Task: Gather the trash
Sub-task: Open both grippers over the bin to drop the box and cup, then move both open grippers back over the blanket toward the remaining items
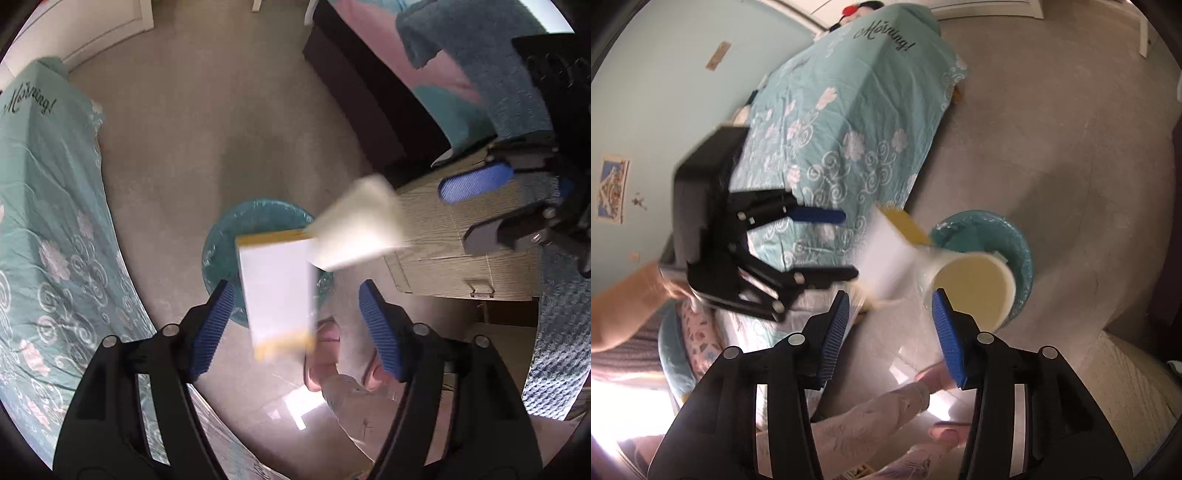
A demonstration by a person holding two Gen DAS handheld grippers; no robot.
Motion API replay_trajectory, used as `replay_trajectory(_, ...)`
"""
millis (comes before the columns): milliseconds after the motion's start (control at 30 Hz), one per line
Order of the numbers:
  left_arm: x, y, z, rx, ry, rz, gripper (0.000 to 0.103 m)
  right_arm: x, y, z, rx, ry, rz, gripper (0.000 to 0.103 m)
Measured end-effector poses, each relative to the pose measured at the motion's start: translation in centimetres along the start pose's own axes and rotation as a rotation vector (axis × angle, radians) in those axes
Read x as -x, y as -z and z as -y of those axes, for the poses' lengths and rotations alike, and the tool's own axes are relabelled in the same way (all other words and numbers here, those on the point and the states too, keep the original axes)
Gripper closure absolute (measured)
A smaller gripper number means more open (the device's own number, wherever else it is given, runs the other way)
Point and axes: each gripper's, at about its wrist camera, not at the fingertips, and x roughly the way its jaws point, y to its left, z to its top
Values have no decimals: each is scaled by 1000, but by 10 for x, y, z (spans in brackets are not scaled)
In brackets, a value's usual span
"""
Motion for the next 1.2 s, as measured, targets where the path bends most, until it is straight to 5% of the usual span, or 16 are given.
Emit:
replay_trajectory(267, 20, 5, 9, -26, -24, 4, 27, 34, 4, 1, 1, 19, 38, 50)
replay_trajectory(400, 36, 3, 14, -46, -77, 23, 18, 64, 10, -7, 12, 33, 131, 32)
replay_trajectory(633, 80, -8, 44, -111, -116, 65, 12, 136, 37, -40, 41, 29, 321, 14)
replay_trajectory(933, 141, -36, 138, -357, -130, 159, 7, 248, 121, -62, 16, 168, 520, 13)
replay_trajectory(1200, 172, -58, 252, -550, -62, 240, 7, 344, 239, -60, -108, 281, 685, 12)
